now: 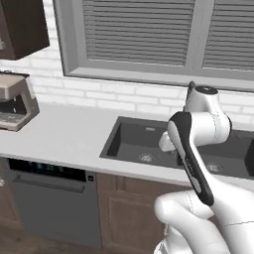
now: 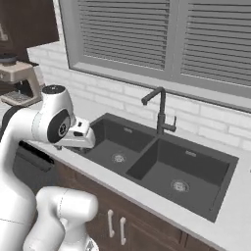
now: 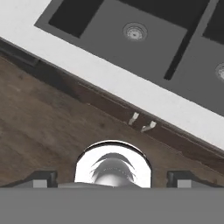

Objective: Navigate to the toaster.

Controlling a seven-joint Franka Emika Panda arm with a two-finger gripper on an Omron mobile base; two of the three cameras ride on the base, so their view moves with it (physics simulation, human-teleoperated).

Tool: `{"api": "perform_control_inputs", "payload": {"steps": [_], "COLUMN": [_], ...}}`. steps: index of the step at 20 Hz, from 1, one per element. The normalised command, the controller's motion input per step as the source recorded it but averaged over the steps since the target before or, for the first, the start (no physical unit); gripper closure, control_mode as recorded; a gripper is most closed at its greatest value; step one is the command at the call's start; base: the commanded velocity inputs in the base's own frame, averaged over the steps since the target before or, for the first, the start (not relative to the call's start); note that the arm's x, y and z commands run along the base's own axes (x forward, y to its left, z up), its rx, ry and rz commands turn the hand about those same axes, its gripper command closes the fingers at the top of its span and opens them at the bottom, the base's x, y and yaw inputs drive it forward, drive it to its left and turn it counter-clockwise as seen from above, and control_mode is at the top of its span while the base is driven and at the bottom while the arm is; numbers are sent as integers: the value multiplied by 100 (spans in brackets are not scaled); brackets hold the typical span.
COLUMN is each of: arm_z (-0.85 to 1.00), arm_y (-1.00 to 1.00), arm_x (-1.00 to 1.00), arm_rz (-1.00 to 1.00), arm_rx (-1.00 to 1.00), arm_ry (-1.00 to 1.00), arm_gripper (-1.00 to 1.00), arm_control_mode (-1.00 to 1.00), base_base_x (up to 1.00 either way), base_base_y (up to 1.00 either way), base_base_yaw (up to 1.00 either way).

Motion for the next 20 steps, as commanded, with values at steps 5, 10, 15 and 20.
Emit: {"api": "perform_control_inputs", "payload": {"steps": [5,10,15,20], "arm_z": [0,0,0,0], "arm_y": [0,0,0,0], "arm_x": [0,0,0,0], "arm_rz": [0,0,0,0], "arm_rx": [0,0,0,0], "arm_ry": [0,0,0,0], "arm_gripper": [-100,-100,-100,-100], "arm_control_mode": [100,100,100,100], "base_base_x": [0,-11,-5,0], "base_base_y": [9,0,1,13], "base_base_yaw": [51,32,42,67]}}
